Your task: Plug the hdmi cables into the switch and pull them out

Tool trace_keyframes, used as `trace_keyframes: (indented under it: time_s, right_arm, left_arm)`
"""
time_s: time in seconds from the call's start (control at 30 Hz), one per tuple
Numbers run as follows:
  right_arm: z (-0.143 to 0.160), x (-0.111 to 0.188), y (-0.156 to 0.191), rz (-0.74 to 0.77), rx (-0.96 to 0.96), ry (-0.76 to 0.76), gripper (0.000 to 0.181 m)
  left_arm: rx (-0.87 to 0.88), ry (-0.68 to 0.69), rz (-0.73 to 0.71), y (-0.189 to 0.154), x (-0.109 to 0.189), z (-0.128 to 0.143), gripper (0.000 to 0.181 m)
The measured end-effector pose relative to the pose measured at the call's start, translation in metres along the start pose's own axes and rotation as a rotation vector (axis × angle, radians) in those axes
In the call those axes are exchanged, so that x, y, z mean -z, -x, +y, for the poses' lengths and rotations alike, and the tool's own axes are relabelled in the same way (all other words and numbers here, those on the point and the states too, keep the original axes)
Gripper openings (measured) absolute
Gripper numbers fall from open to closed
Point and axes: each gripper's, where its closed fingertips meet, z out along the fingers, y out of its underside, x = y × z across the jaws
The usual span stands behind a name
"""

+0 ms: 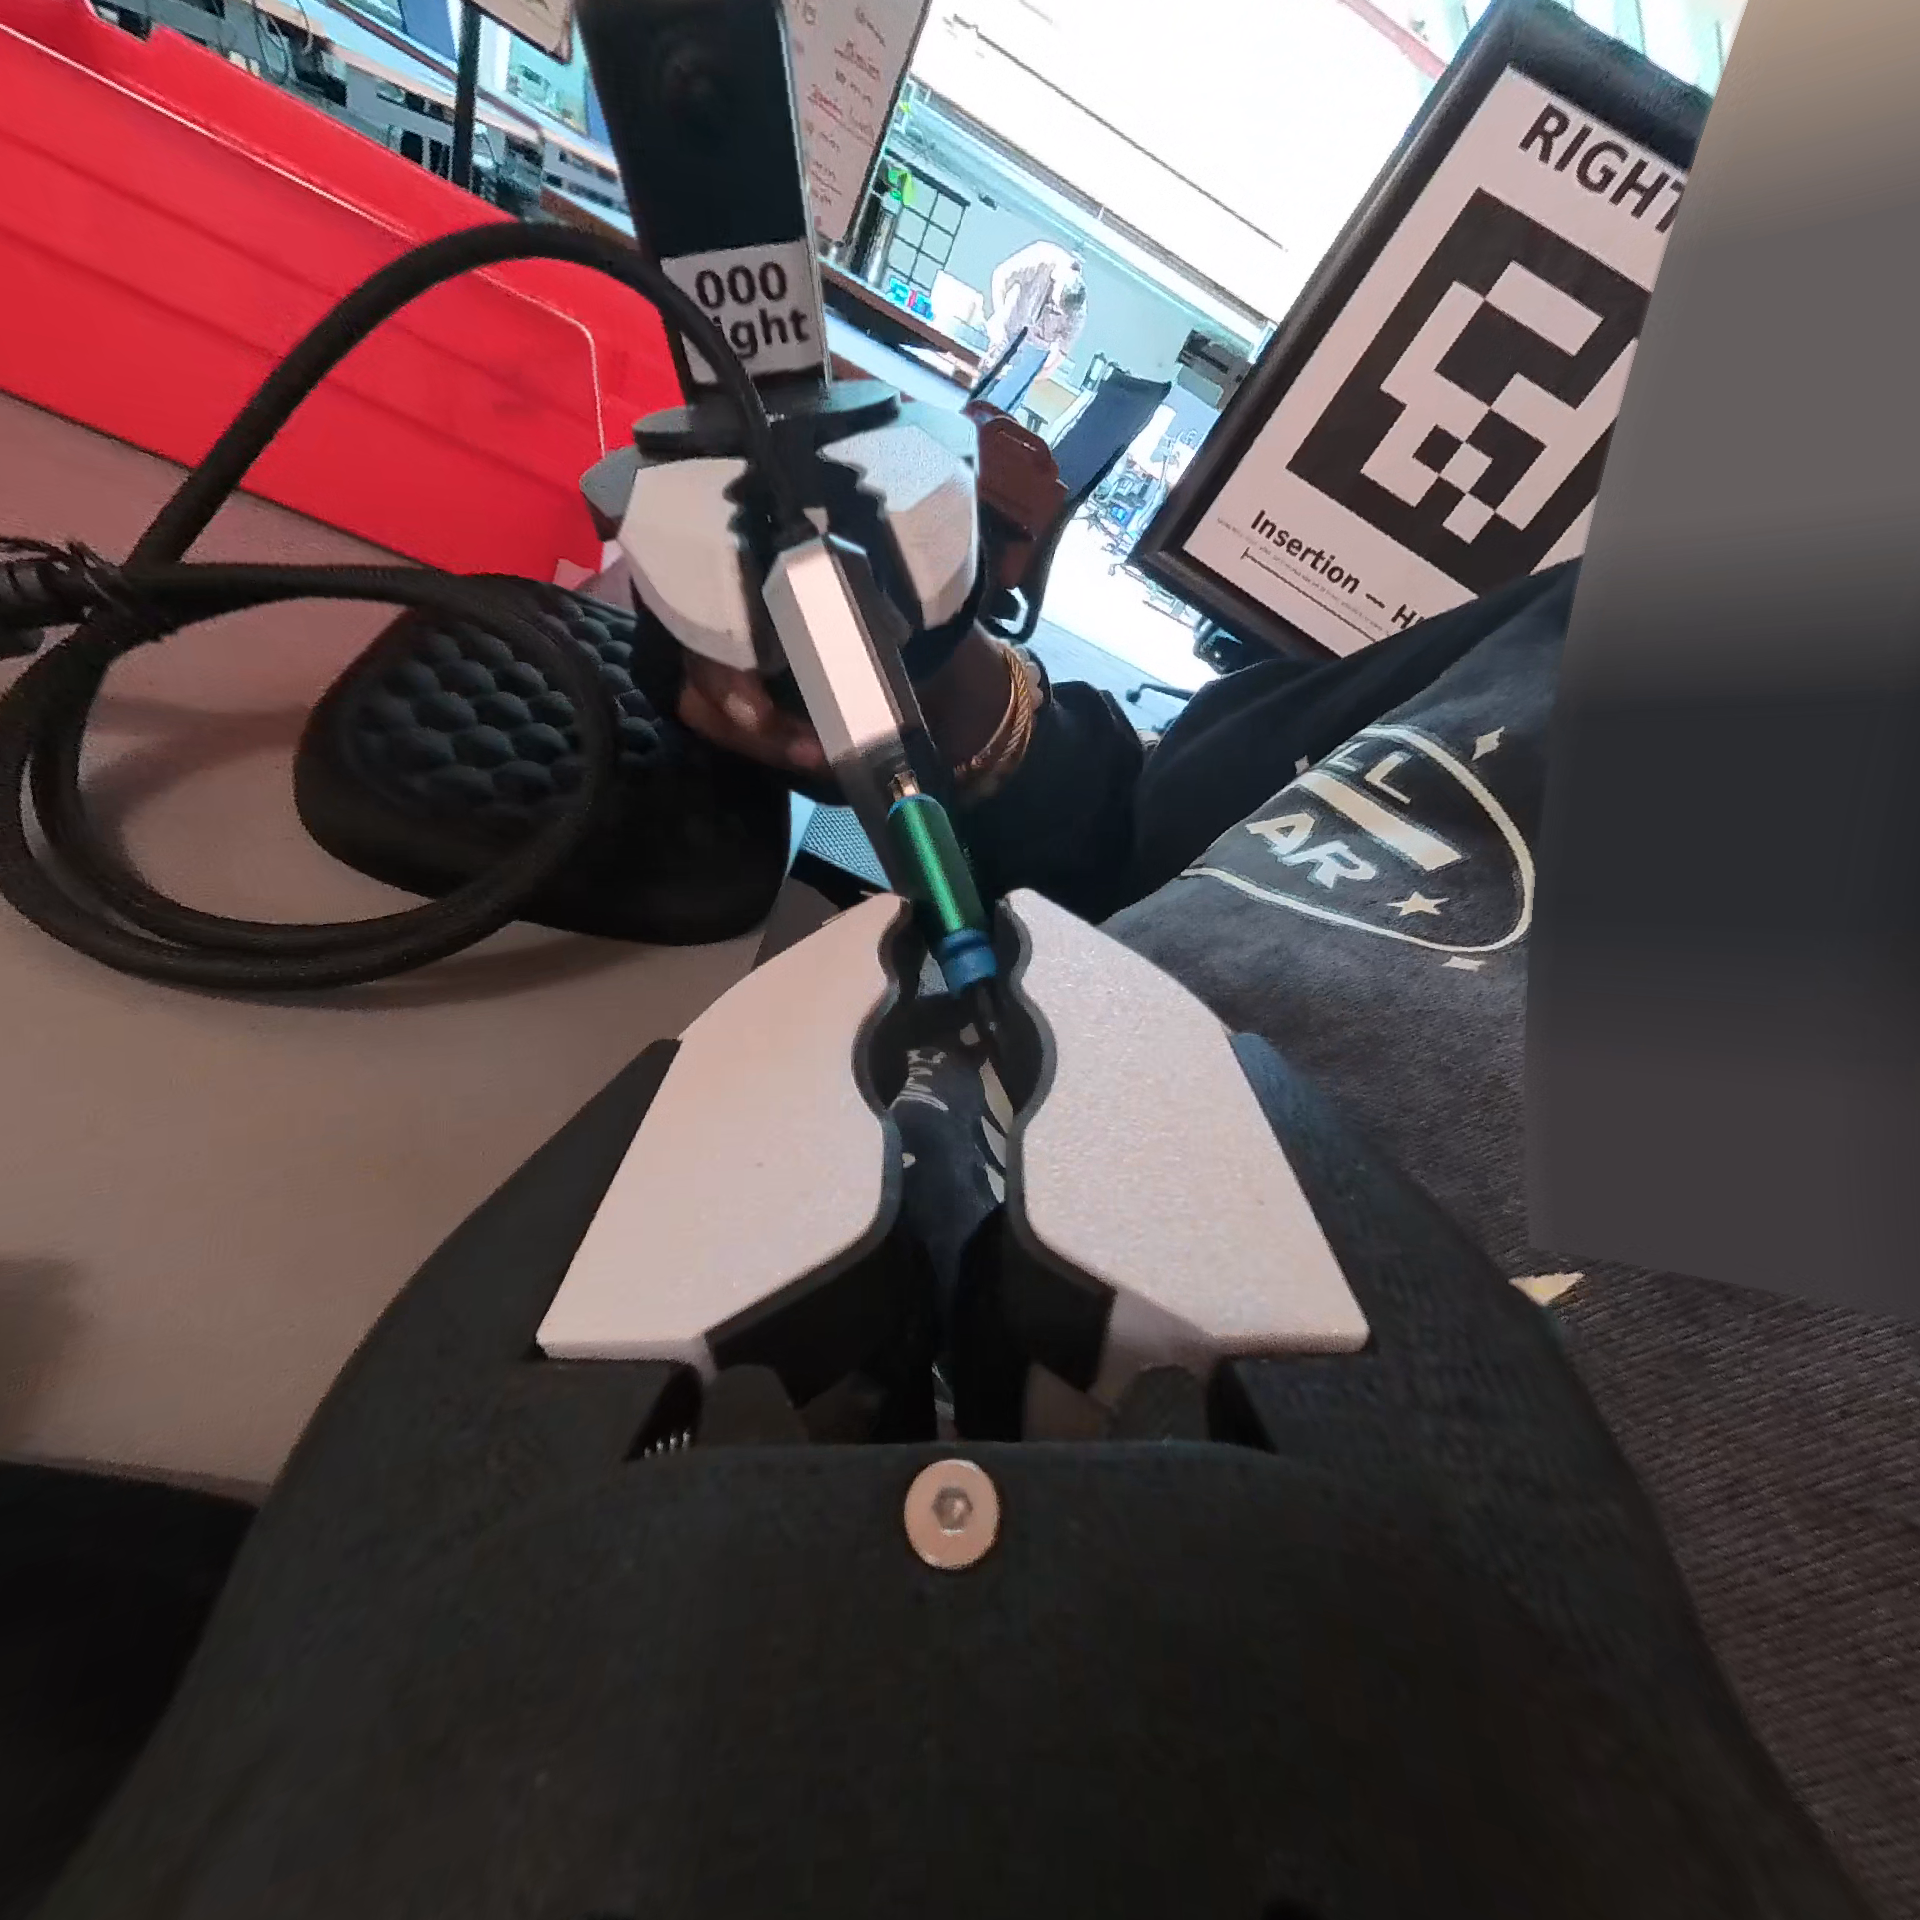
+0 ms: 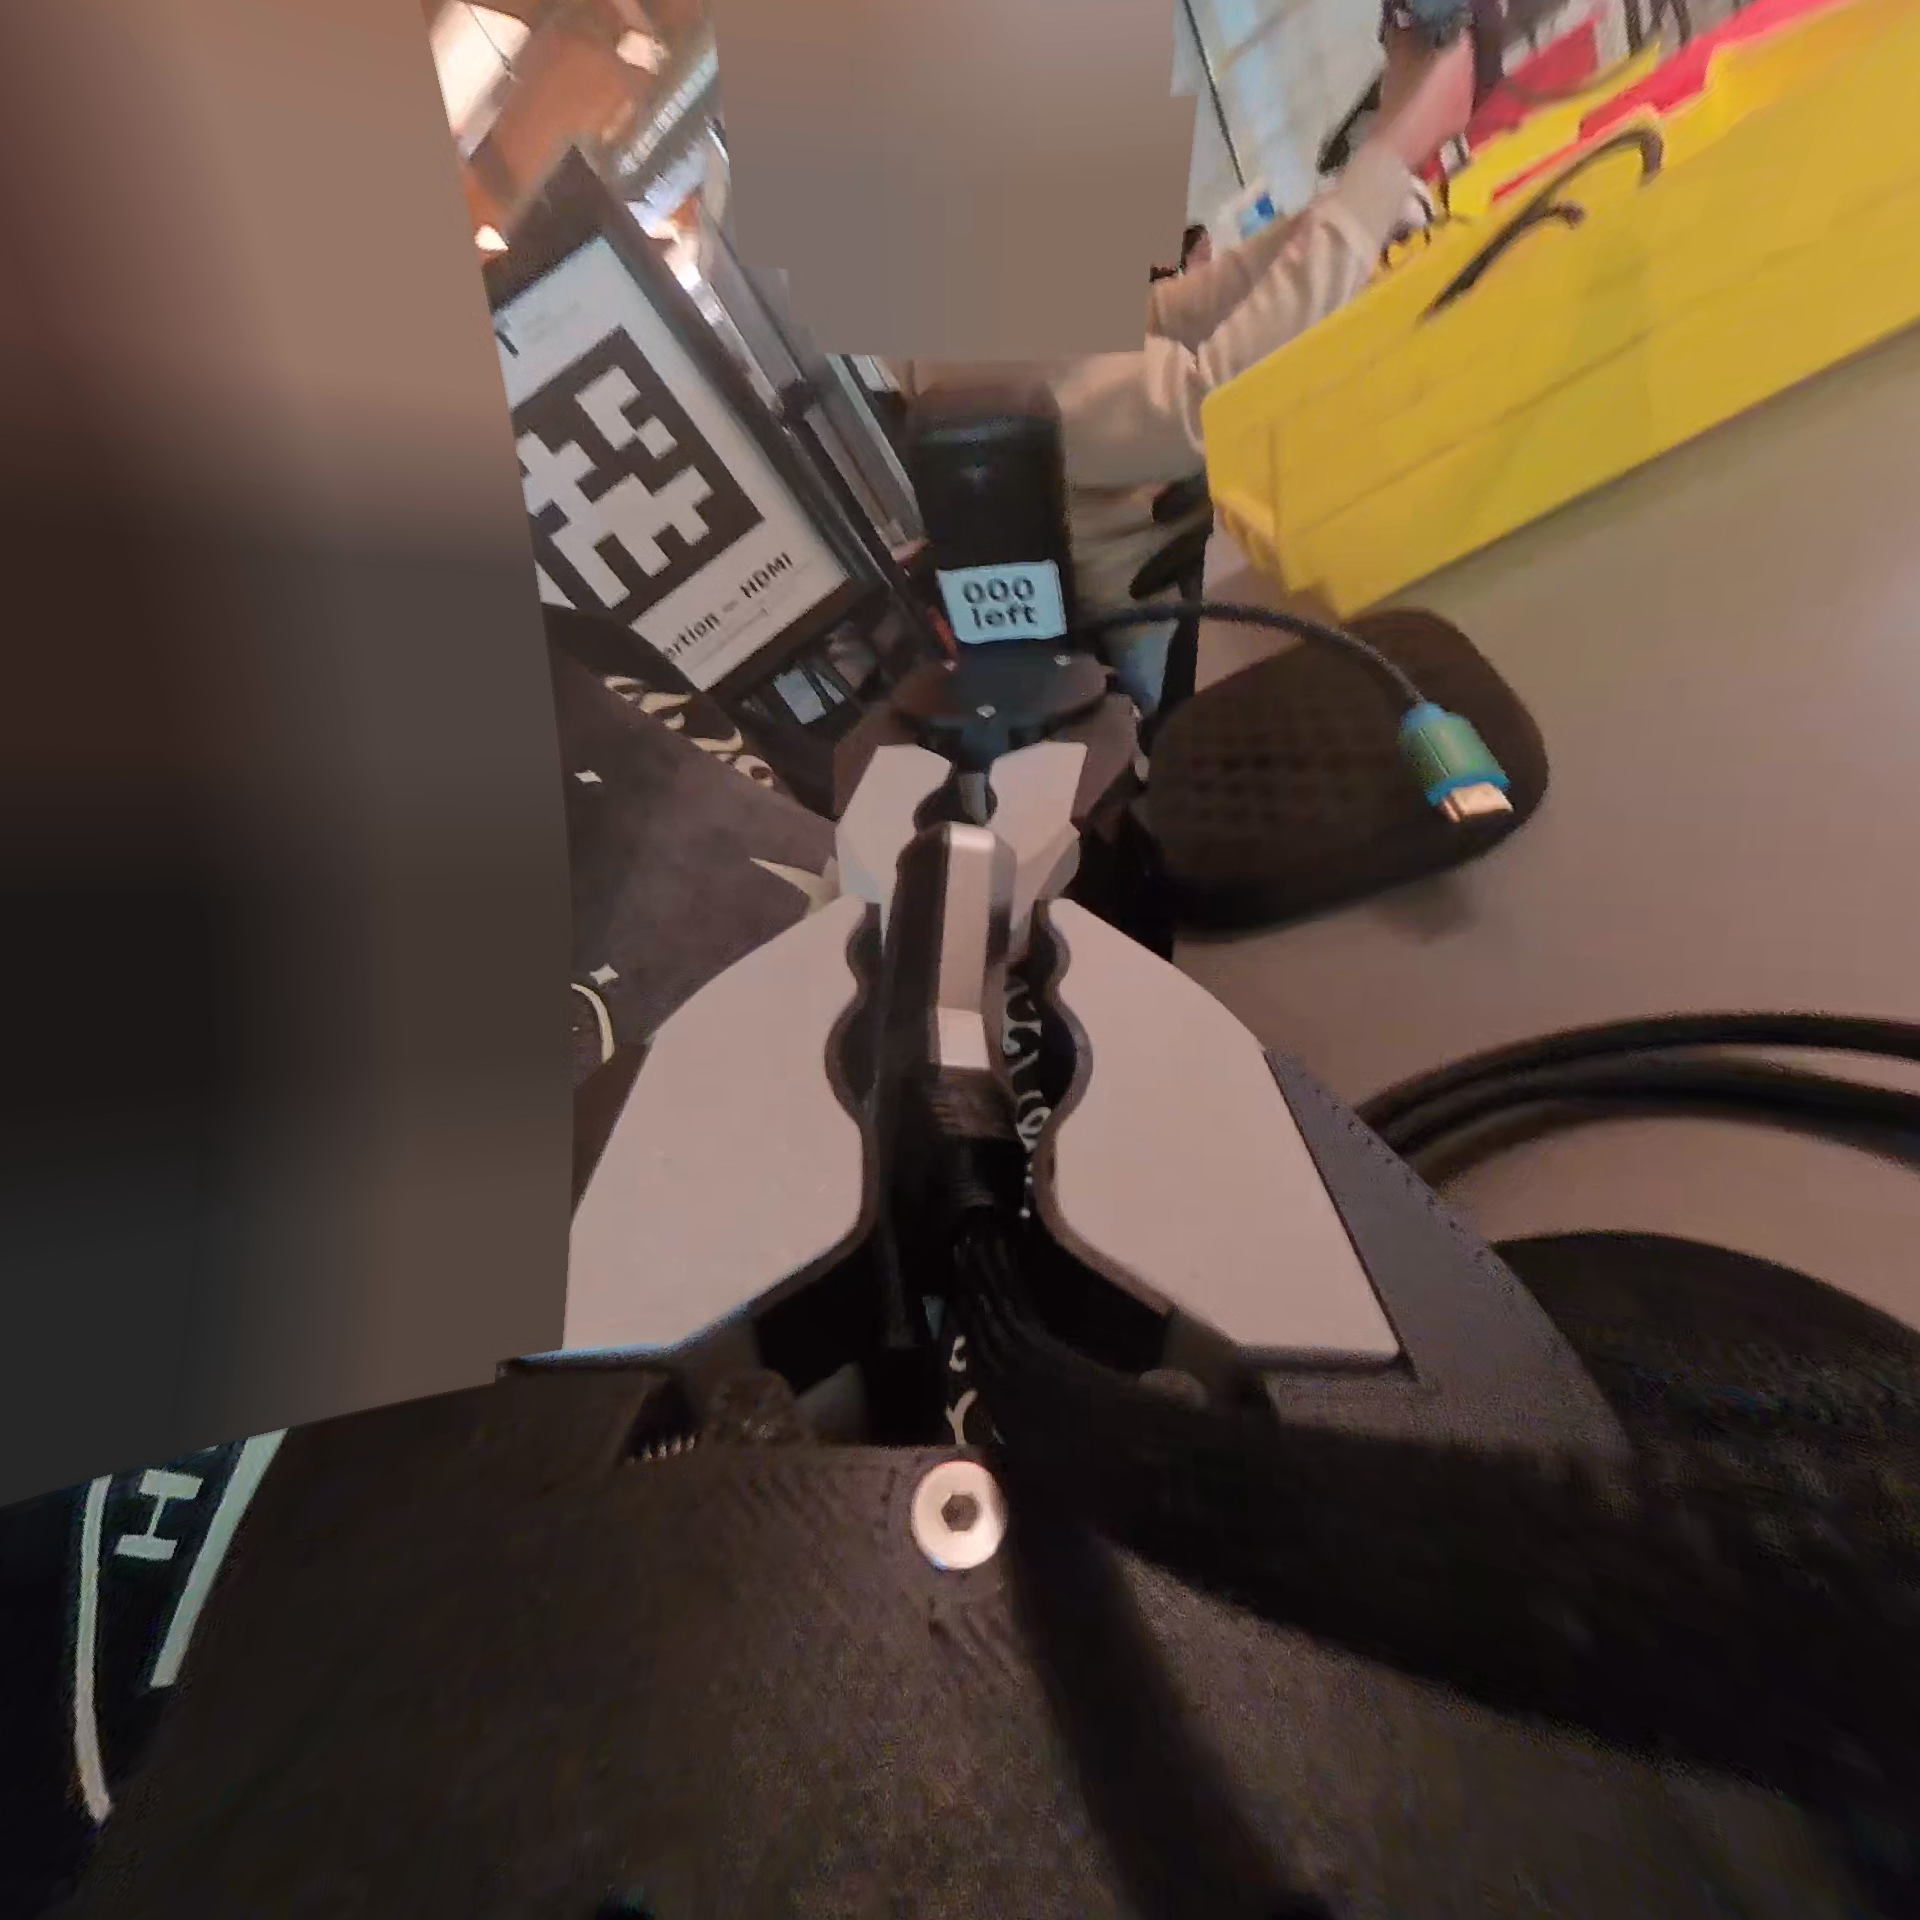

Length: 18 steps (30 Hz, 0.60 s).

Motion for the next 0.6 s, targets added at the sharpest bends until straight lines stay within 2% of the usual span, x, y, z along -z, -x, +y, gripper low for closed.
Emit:
trace_keyframes:
  time_s: [0.07, 0.13, 0.37, 0.5, 0.6]
  right_arm:
    - [0.011, -0.001, -0.001, 0.018, -0.019, 0.079, 0.029]
    - [0.012, -0.001, 0.005, -0.016, -0.015, 0.074, 0.023]
    - [0.02, -0.003, 0.01, -0.031, 0.026, 0.107, 0.025]
    - [0.037, -0.007, 0.01, -0.008, 0.047, 0.25, 0.023]
    - [0.035, -0.009, 0.006, 0.02, 0.043, 0.241, 0.023]
  left_arm:
    - [-0.014, 0.0, -0.018, 0.001, -0.001, 0.001, 0.012]
    - [-0.029, 0.009, -0.017, 0.0, -0.002, 0.002, 0.012]
    - [-0.07, -0.013, -0.025, -0.003, -0.006, 0.008, 0.011]
    - [-0.167, 0.108, -0.083, -0.001, -0.013, 0.027, 0.011]
    - [-0.121, 0.062, -0.095, 0.002, -0.011, 0.024, 0.01]
